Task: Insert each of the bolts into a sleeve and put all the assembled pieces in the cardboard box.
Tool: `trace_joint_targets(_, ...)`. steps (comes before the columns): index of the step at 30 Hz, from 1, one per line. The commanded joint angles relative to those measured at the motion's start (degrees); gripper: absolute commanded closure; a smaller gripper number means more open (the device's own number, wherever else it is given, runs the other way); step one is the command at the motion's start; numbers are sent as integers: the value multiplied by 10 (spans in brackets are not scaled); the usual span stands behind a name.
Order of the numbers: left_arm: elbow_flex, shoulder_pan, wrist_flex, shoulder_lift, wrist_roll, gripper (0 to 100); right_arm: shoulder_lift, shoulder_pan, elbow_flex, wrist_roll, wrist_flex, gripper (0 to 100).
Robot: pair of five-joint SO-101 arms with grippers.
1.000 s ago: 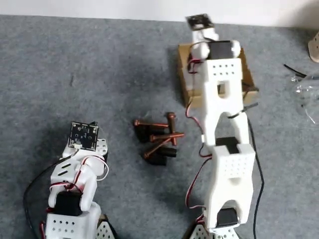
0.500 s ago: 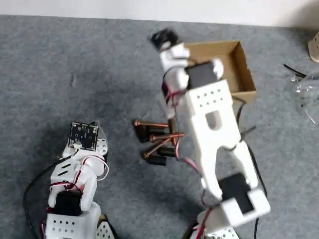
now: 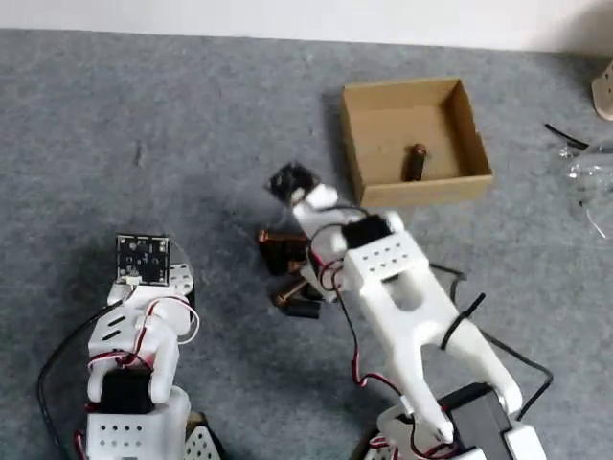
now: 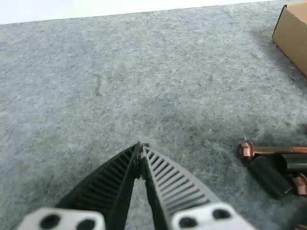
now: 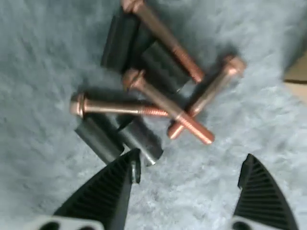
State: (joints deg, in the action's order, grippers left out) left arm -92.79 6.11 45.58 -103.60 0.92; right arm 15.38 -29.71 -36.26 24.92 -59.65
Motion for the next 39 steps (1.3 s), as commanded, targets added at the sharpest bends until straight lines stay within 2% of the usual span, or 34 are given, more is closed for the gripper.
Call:
trace_joint_targets(1, 15, 5, -15, -7, -4, 989, 26, -6, -36, 35, 65, 706)
trace_joint_targets(10, 15, 5, -15, -7, -4, 989, 24, -10, -51, 91, 160, 706)
trace_joint_targets(17, 15, 5, -15, -7, -4, 989, 15, -42, -47, 103, 167, 706)
trace_joint_targets(26, 15, 5, -15, -7, -4, 989, -154, -47, 58, 103, 166, 706)
trace_joint_targets(39, 15, 5, -15, -7, -4, 989, -249, -18, 99, 103, 168, 706)
